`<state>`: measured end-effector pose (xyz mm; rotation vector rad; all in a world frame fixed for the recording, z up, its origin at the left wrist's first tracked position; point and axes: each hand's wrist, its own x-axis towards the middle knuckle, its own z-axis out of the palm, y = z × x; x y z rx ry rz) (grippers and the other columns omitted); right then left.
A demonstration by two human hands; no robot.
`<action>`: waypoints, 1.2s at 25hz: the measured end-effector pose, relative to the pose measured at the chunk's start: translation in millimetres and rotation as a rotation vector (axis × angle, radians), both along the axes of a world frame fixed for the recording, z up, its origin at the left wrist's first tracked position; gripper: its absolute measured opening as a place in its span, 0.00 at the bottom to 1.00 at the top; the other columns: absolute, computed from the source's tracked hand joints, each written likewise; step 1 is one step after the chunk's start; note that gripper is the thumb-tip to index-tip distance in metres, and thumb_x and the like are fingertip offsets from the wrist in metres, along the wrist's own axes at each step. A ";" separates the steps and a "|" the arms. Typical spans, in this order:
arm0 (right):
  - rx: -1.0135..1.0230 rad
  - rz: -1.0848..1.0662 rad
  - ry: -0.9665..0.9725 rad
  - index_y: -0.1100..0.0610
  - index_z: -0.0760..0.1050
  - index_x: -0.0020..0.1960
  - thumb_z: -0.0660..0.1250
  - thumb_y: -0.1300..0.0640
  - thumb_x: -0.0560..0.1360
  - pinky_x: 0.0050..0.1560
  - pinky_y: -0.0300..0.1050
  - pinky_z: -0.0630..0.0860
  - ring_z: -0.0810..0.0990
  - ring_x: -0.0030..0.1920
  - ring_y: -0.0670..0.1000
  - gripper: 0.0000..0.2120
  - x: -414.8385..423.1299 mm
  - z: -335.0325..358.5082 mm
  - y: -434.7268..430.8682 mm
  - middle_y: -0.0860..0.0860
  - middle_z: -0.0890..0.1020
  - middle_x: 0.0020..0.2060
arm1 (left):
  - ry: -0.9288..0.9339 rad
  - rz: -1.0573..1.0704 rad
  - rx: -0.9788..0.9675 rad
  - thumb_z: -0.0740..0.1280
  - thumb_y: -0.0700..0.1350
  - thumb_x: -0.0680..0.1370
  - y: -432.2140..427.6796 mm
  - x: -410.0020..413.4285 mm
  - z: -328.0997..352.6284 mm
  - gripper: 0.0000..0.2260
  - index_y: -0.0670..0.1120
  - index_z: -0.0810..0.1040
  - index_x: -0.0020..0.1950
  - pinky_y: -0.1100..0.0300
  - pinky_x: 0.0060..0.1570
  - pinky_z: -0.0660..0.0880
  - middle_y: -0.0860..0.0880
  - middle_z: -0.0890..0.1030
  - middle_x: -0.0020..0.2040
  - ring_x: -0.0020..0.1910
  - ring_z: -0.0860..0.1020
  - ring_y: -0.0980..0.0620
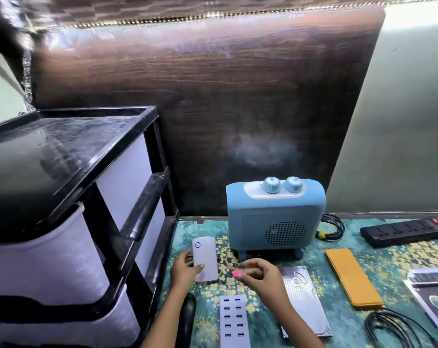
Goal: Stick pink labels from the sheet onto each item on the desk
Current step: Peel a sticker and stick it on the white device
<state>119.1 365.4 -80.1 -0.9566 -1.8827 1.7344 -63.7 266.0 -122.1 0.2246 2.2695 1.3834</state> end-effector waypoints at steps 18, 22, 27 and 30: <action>0.271 0.148 -0.387 0.49 0.72 0.30 0.73 0.56 0.64 0.32 0.37 0.70 0.78 0.33 0.46 0.11 -114.9 -20.5 -6.1 0.46 0.78 0.29 | 0.068 -0.053 -0.051 0.74 0.32 0.66 -5.2 -4.2 -7.6 0.20 0.37 0.80 0.57 0.59 0.48 0.78 0.40 0.83 0.53 0.45 0.79 0.52; 0.346 0.177 -0.444 0.50 0.70 0.30 0.71 0.58 0.65 0.35 0.39 0.70 0.79 0.38 0.48 0.11 -116.8 -16.2 -5.3 0.48 0.79 0.33 | 0.056 -0.056 -0.059 0.73 0.31 0.67 -5.5 -3.4 -5.3 0.19 0.37 0.79 0.57 0.60 0.47 0.77 0.40 0.83 0.53 0.46 0.79 0.52; 0.353 0.181 -0.418 0.47 0.70 0.29 0.70 0.59 0.66 0.36 0.40 0.73 0.80 0.37 0.47 0.13 -116.2 -16.9 -2.0 0.45 0.78 0.30 | 0.095 -0.073 -0.093 0.72 0.31 0.68 -5.3 -3.2 -6.0 0.17 0.38 0.80 0.56 0.71 0.33 0.72 0.41 0.84 0.51 0.44 0.77 0.54; 0.332 0.183 -0.392 0.48 0.71 0.29 0.72 0.58 0.66 0.37 0.40 0.73 0.80 0.37 0.47 0.13 -115.4 -17.9 0.9 0.45 0.78 0.30 | 0.086 -0.065 -0.093 0.72 0.31 0.68 -4.9 -2.4 -6.6 0.17 0.38 0.81 0.56 0.66 0.39 0.73 0.41 0.84 0.50 0.43 0.78 0.53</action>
